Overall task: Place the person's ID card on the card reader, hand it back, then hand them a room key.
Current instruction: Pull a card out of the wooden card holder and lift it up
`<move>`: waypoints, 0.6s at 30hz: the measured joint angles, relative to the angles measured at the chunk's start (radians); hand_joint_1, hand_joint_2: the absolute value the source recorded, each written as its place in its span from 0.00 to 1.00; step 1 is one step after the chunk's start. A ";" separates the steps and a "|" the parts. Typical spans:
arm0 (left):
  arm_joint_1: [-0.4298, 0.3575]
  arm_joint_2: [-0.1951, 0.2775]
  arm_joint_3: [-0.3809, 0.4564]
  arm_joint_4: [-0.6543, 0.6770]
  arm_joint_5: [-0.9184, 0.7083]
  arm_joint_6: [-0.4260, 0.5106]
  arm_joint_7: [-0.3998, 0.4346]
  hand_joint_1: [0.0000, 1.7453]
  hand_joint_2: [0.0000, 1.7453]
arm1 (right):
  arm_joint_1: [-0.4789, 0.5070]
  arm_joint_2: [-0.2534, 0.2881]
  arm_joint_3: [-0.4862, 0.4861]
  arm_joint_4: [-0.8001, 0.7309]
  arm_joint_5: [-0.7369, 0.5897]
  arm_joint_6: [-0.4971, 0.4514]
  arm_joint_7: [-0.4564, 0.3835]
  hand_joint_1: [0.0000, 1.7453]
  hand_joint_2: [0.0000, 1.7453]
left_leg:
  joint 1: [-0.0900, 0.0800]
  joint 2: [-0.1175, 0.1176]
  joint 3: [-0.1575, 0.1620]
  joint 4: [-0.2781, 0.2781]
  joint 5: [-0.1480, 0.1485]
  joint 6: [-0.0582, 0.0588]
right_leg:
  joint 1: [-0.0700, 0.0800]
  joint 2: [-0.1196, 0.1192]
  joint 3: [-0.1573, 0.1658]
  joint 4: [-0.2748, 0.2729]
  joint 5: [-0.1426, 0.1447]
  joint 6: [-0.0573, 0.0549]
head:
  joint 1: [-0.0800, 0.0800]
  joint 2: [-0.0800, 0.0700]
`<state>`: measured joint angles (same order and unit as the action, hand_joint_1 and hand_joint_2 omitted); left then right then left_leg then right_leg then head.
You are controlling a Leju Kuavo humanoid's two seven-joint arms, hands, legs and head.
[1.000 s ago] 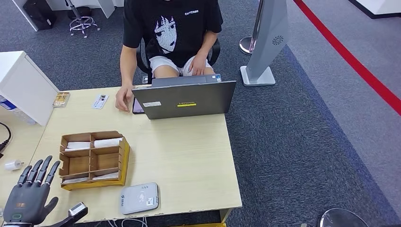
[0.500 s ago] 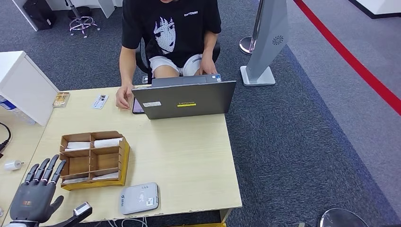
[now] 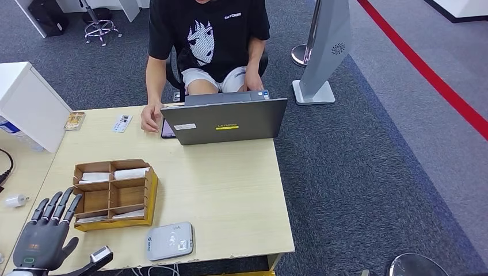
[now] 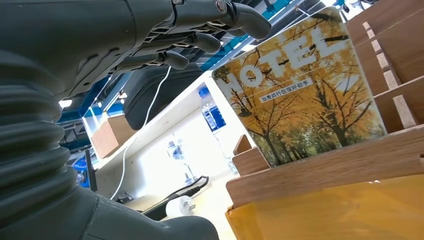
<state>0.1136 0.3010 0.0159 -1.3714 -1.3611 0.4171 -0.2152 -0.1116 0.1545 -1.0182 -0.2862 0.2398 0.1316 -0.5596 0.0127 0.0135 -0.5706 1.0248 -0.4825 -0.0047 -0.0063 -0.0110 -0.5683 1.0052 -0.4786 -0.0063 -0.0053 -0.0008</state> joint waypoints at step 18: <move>0.000 0.000 -0.034 0.000 0.027 0.005 -0.013 0.00 1.00 | -0.004 0.000 0.001 0.005 0.002 0.003 0.000 0.00 1.00 | 0.000 0.000 0.000 0.000 0.000 0.000 | 0.000 0.000 0.000 0.000 0.000 0.000 | 0.000 0.000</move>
<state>0.1136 0.3006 -0.0182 -1.3714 -1.3344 0.4224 -0.2281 -0.1152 0.1545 -1.0174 -0.2813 0.2415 0.1346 -0.5600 0.0127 0.0135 -0.5706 1.0248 -0.4825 -0.0047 -0.0063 -0.0109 -0.5683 1.0052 -0.4786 -0.0063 -0.0055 -0.0008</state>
